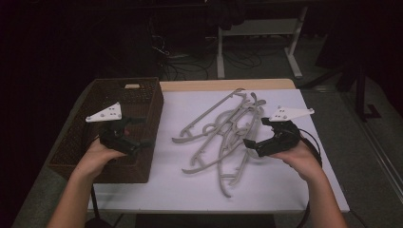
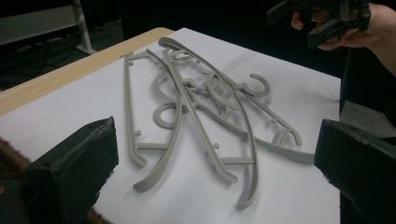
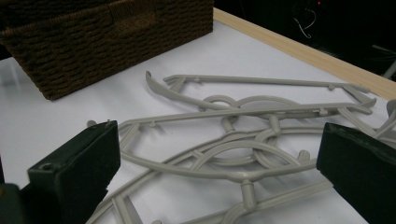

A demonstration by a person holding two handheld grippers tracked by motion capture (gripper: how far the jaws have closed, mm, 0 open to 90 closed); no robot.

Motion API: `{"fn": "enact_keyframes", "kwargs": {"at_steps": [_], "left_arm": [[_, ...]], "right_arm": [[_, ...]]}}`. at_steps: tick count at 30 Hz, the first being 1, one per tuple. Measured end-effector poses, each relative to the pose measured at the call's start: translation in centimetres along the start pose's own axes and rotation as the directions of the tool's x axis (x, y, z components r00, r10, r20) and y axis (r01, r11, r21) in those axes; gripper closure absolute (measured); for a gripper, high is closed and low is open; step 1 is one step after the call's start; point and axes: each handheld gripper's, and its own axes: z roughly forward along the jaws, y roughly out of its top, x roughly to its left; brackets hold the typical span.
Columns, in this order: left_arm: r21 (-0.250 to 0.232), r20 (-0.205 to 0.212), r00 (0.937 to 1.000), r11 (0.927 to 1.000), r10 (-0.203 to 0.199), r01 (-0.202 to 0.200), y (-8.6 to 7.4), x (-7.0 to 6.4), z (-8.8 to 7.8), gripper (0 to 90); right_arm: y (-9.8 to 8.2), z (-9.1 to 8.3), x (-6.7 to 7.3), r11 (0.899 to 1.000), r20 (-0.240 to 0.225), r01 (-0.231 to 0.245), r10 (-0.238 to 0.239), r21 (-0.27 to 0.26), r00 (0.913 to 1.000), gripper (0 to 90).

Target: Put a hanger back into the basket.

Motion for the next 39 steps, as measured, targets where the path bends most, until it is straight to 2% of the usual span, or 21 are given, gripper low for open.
{"fn": "enact_keyframes", "kwargs": {"at_steps": [8, 10, 11, 15, 20, 21, 24, 33, 39], "left_arm": [[0.017, 0.032, 0.9994, 0.9998, 0.013, -0.013, 1.0, -1.1, 2.7, 0.0], [0.022, 0.046, 0.9988, 0.9996, 0.017, -0.018, 1.3, -1.5, 3.9, 0.0], [0.022, 0.046, 0.9988, 0.9996, 0.017, -0.018, 1.3, -1.5, 3.9, 0.0], [0.033, 0.067, 0.9975, 0.9991, 0.023, -0.025, 1.8, -2.3, 5.7, 0.0], [0.045, 0.082, 0.9962, 0.9984, 0.03, -0.033, 2.0, -2.7, 7.0, 0.0], [0.046, 0.088, 0.9956, 0.9983, 0.032, -0.036, 2.1, -2.9, 7.7, 0.0], [0.05, 0.096, 0.9948, 0.998, 0.034, -0.039, 2.3, -3.0, 8.3, 0.0], [0.067, 0.119, 0.9925, 0.997, 0.03, -0.038, 2.7, -3.3, 11.7, 0.0], [0.077, 0.127, 0.9915, 0.9962, 0.031, -0.041, 2.7, -3.6, 13.2, 0.0]], "right_arm": [[-1.7, -0.1, -0.4, 1.0, 0.011, -0.024, 0.024, 0.017, 0.9997, 0.0], [-2.6, -0.2, -0.6, 0.999, 0.015, -0.031, 0.031, 0.03, 0.9994, 0.0], [-2.9, -0.2, -0.6, 0.999, 0.017, -0.036, 0.036, 0.032, 0.9992, 0.0], [-3.9, -0.3, -0.8, 0.998, 0.02, -0.052, 0.051, 0.034, 0.9985, 0.0], [-5.0, -0.1, -1.0, 0.997, 0.022, -0.066, 0.065, 0.037, 0.9976, 0.0], [-5.5, -0.1, -1.1, 0.996, 0.027, -0.08, 0.079, 0.035, 0.9965, 0.0], [-6.3, -0.1, -1.0, 0.996, 0.036, -0.084, 0.083, 0.035, 0.9959, 0.0], [-8.2, -0.5, -1.1, 0.994, 0.056, -0.102, 0.1, 0.033, 0.9934, 0.0], [-8.5, -0.5, -1.3, 0.994, 0.062, -0.106, 0.104, 0.027, 0.9926, 0.0]]}}
